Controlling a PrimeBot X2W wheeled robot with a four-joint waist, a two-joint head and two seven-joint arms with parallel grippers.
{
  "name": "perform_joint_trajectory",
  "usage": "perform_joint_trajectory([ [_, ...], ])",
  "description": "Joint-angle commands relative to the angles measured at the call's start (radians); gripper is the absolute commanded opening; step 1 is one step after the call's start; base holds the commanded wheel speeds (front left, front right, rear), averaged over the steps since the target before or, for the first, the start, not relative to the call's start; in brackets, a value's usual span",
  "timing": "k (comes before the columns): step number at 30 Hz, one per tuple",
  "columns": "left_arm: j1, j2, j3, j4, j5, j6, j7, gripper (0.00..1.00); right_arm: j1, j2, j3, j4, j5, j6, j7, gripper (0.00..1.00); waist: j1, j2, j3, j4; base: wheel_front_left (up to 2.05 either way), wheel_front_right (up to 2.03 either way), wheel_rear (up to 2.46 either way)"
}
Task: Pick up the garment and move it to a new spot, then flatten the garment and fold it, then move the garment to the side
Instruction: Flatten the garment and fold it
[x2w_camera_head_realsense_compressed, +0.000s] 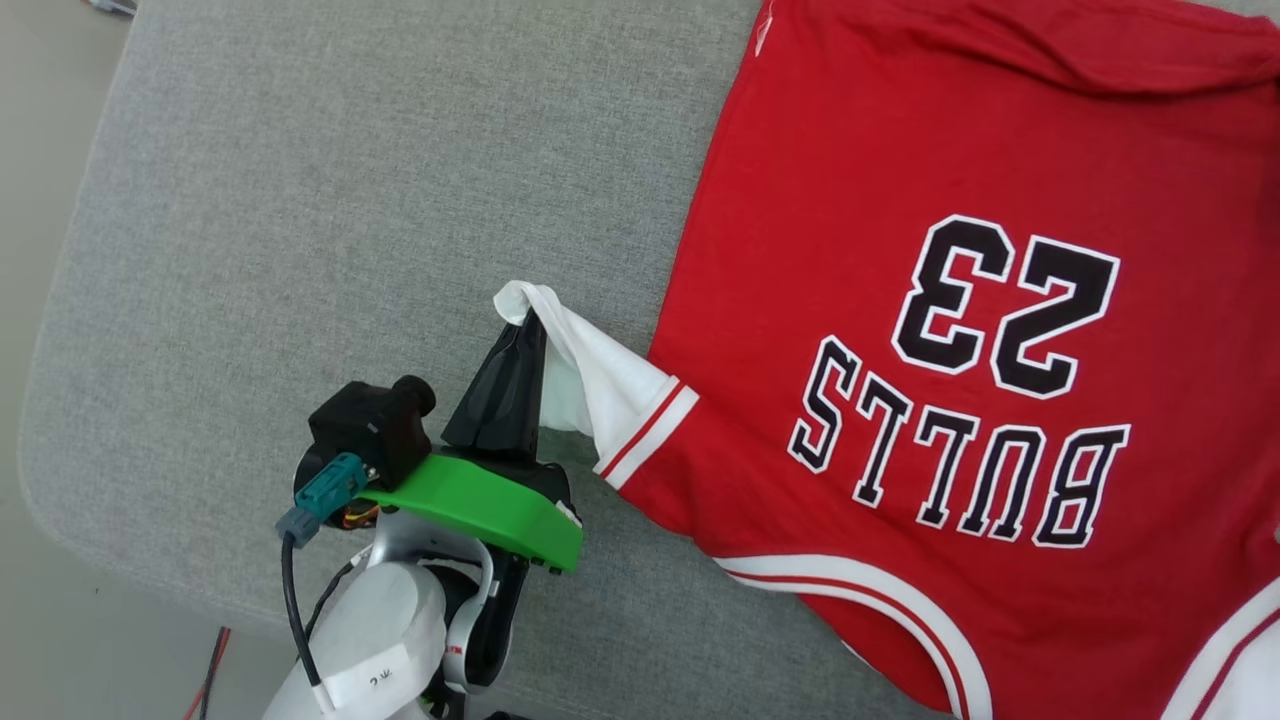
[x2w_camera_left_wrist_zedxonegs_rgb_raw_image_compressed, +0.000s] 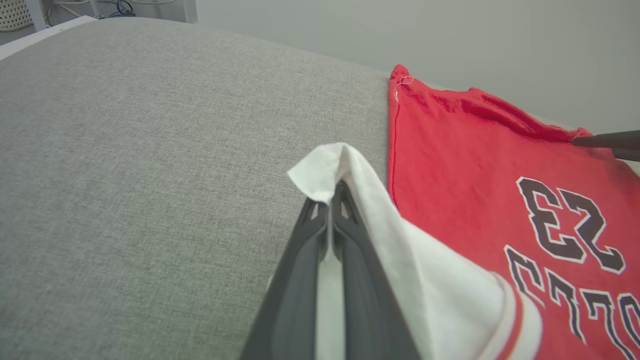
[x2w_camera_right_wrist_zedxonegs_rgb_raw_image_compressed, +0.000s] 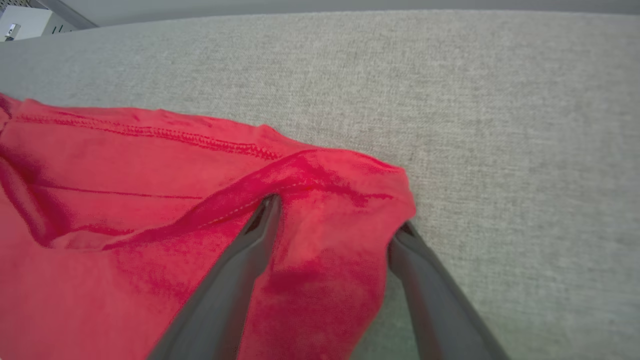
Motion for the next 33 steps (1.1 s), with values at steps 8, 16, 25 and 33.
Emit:
perform_joint_trajectory([
  [8,-0.041,-0.011,0.000,0.049,-0.005,-0.019,-0.027,0.00,0.043,0.009,0.082,0.090,0.057,0.000,0.185,0.00,-0.0002,0.0000,0.030,0.033,0.00,0.00,0.00],
  [16,-0.038,-0.009,0.000,0.092,-0.016,-0.026,-0.039,0.00,0.018,-0.041,0.108,0.067,0.064,0.000,0.181,0.00,-0.0002,0.0000,-0.022,0.025,0.00,0.00,0.00],
  [25,0.016,0.012,0.014,0.128,-0.031,-0.014,-0.048,0.00,0.064,-0.151,0.099,0.009,0.039,0.000,0.164,0.00,-0.0002,0.0000,-0.117,-0.021,0.00,0.00,0.00],
  [33,0.088,0.054,0.042,0.156,-0.050,0.013,-0.026,0.00,0.323,-0.189,0.057,-0.137,0.085,0.000,0.122,0.00,-0.0002,0.0000,-0.219,-0.114,0.00,0.00,0.00],
])
